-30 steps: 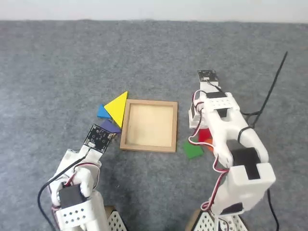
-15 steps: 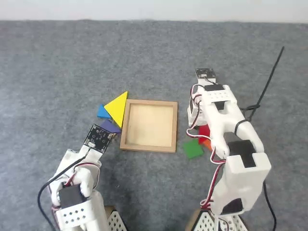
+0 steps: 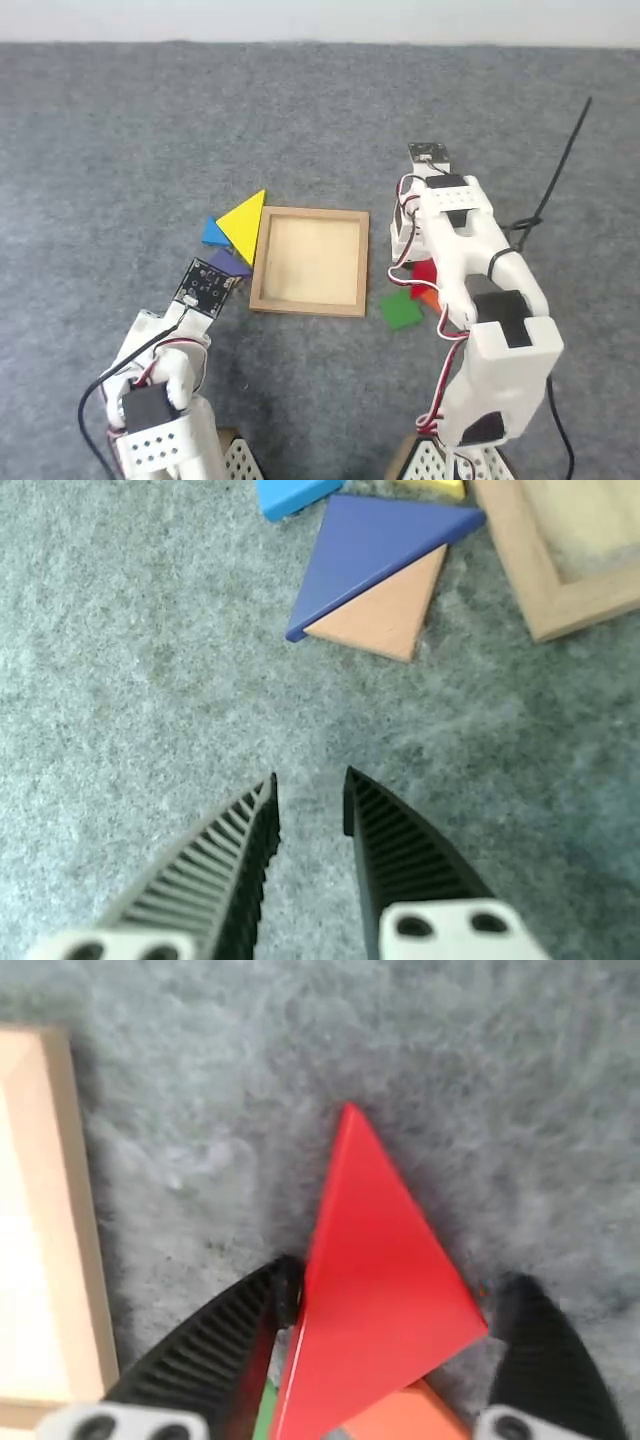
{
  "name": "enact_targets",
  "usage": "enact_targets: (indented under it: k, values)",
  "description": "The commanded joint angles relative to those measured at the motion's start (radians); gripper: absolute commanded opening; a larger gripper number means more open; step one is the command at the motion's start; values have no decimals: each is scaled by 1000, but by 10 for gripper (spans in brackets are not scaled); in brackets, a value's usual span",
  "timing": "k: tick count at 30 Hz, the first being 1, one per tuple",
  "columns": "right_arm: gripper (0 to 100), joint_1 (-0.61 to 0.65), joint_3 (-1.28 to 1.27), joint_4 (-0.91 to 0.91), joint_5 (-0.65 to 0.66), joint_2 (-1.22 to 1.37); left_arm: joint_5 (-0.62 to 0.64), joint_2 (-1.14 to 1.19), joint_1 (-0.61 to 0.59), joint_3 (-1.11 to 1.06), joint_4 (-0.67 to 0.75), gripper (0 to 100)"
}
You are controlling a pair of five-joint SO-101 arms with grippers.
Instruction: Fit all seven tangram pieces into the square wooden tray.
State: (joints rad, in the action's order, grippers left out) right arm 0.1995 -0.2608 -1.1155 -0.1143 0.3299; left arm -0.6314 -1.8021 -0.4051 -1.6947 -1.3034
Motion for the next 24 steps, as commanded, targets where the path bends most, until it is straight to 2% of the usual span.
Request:
enact_targets:
  k: [1, 4, 11, 14, 24]
  values:
    - [443, -7, 28, -36, -28, 1, -8, -20, -6, 16, -9, 111]
    - [454, -12, 25, -42, -57, 1, -8, -20, -6, 16, -9, 111]
    - [277, -7, 26, -44, -29, 2, -8, -20, -6, 16, -9, 111]
    - [232, -7, 28, -44, -23, 2, -8, -20, -6, 16, -9, 111]
    - [224, -12, 29, -44, -44, 2, -8, -20, -6, 16, -9, 111]
